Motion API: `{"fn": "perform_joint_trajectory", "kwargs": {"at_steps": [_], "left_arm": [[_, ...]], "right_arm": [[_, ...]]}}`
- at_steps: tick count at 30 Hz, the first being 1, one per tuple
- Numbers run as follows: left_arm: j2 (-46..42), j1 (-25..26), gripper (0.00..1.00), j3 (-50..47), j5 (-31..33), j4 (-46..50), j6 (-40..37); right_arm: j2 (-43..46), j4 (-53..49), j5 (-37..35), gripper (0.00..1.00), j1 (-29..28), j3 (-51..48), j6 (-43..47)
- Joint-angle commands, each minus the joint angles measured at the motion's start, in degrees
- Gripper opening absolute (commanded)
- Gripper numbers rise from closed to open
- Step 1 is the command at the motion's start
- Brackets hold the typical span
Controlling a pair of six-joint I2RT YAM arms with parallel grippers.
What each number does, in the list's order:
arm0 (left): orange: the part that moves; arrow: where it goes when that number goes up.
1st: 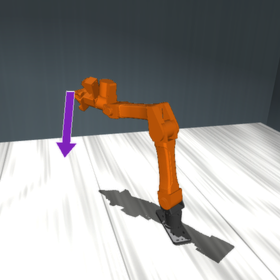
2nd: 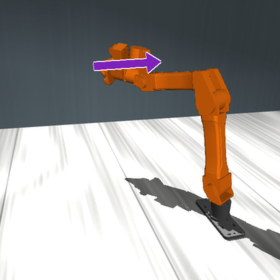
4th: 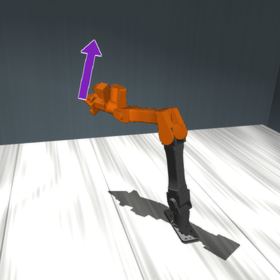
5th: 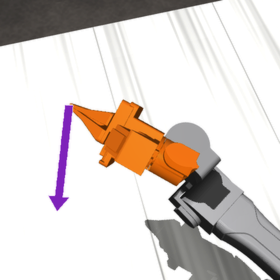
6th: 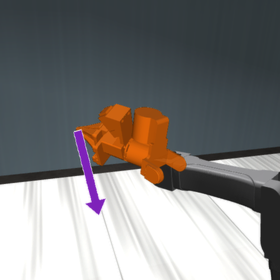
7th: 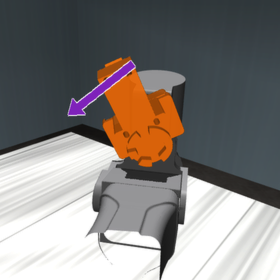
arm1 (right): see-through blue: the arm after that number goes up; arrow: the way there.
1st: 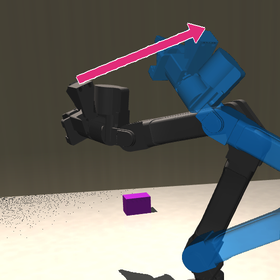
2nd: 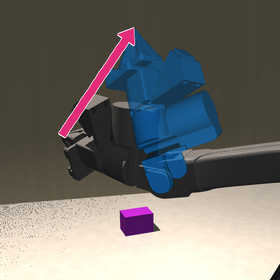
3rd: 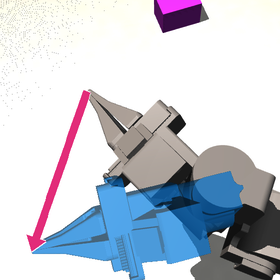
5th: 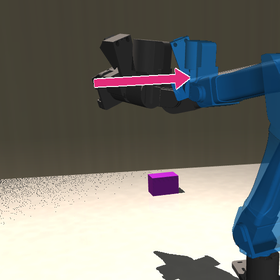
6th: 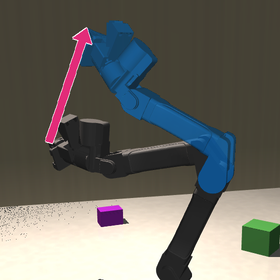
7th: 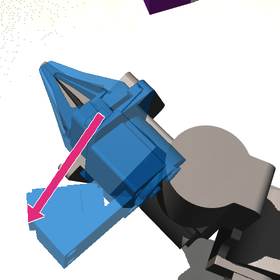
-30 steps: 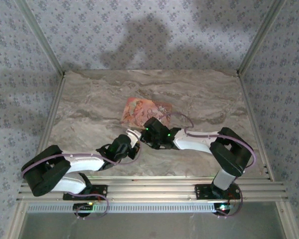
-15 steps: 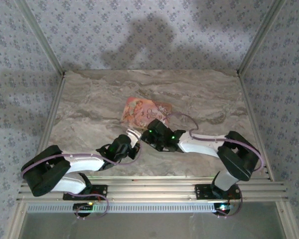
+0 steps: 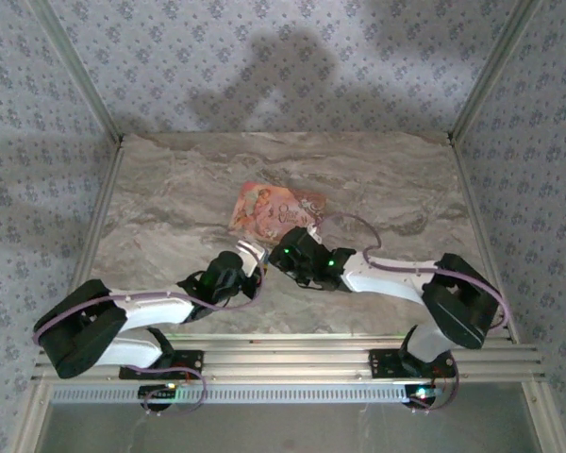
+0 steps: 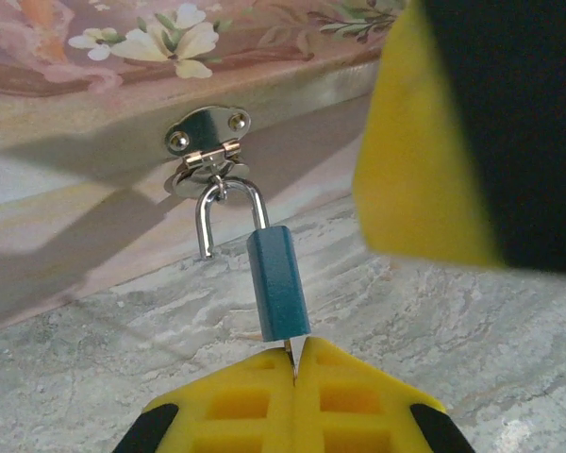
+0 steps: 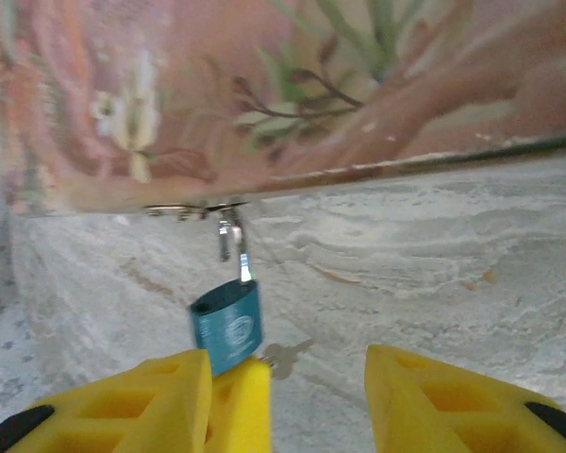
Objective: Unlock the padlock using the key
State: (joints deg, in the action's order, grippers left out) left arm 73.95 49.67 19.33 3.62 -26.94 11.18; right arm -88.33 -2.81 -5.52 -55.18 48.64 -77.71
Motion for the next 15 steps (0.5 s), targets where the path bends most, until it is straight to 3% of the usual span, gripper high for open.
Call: {"fn": "perform_joint_trajectory", "kwargs": {"at_steps": [1, 15], "left_arm": [[-1.9, -0.3, 0.0, -0.1, -2.0, -2.7, 0.1], [-3.3, -0.4, 0.0, -0.7, -2.0, -2.6, -0.5]], "right_arm": [[-2.5, 0.4, 0.5, 0.47, -0.5, 3.2, -0.7], [-4.0, 1.9, -0.8, 0.44, -0.5, 5.4, -0.3]]}}
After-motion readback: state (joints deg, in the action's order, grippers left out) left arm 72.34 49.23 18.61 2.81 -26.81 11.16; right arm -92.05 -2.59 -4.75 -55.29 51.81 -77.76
